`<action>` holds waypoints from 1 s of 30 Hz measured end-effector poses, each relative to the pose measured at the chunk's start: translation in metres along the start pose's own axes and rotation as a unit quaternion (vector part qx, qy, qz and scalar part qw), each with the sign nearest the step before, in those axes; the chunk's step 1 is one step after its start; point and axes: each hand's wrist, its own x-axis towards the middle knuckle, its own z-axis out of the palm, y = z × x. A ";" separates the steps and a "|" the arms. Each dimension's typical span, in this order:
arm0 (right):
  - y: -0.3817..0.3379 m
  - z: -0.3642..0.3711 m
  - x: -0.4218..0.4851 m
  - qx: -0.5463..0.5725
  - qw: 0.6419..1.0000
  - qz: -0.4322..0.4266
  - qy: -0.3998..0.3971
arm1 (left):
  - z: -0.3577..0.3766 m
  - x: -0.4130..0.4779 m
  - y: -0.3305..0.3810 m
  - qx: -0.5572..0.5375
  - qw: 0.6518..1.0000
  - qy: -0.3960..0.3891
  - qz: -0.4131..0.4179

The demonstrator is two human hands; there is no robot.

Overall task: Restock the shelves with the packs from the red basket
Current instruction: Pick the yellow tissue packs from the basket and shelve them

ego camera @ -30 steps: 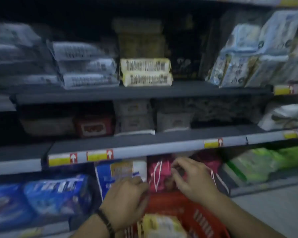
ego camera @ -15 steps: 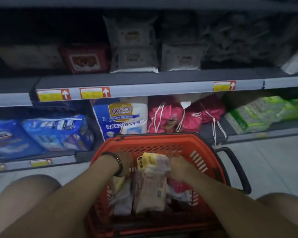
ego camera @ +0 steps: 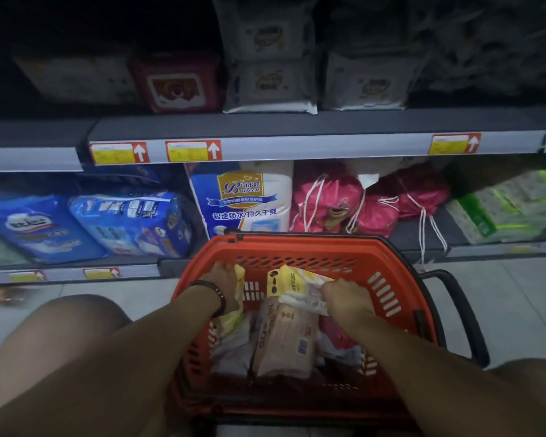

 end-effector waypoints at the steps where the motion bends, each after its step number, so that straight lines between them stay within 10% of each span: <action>1: 0.000 0.000 0.000 0.002 1.000 0.001 0.007 | 0.002 0.001 0.002 0.008 1.000 -0.001 -0.010; 10: 0.016 -0.006 -0.011 0.152 0.986 -0.015 0.069 | 0.003 -0.004 0.011 0.004 0.999 0.035 -0.008; 19: 0.047 -0.019 -0.031 0.463 0.882 -0.053 0.065 | -0.042 -0.031 -0.003 -0.259 0.958 0.118 0.033; 30: 0.055 -0.105 -0.088 0.830 0.546 -0.114 -0.028 | -0.075 -0.073 0.013 -0.809 0.565 0.158 0.029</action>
